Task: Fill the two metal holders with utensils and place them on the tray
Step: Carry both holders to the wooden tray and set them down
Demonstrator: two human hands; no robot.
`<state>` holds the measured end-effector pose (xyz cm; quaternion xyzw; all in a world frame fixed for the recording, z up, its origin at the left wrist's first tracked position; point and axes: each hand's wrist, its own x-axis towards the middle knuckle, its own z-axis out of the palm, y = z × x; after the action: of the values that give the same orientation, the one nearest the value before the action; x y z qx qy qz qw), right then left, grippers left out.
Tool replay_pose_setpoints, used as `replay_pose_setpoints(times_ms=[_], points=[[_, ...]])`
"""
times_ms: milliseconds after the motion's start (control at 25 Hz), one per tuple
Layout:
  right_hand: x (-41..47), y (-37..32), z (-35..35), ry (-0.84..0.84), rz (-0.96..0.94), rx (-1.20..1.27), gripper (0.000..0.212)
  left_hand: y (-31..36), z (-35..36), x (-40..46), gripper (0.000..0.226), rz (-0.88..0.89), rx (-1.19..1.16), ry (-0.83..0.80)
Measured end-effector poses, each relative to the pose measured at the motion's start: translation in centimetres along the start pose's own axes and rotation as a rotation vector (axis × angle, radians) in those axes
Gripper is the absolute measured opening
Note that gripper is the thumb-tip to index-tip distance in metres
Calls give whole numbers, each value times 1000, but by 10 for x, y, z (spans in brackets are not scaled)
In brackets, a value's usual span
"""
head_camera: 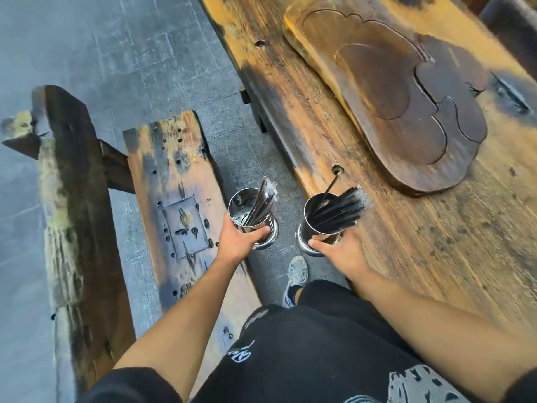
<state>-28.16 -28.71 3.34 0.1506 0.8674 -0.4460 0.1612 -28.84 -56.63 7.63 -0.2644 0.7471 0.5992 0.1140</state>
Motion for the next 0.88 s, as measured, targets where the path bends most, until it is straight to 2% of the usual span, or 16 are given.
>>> replay_pose_setpoints(times_ms=[160,320,600,800,880], points=[[50,-17,2,-23,-2,-8,85,29,-3,37,96,-3,10,-9],[76,-52,-10,25,-3,84,88,66,7,71,92,41,41,-66],[131,-103,-49,229,-47,203,69,135,36,180,102,137,174,-175],[186,-159,-79,409,-65,256,55,207,73,274,101,209,205,-319],[212,-174,-84,447,-1,278,51,241,88,306,94,228,213,-397]])
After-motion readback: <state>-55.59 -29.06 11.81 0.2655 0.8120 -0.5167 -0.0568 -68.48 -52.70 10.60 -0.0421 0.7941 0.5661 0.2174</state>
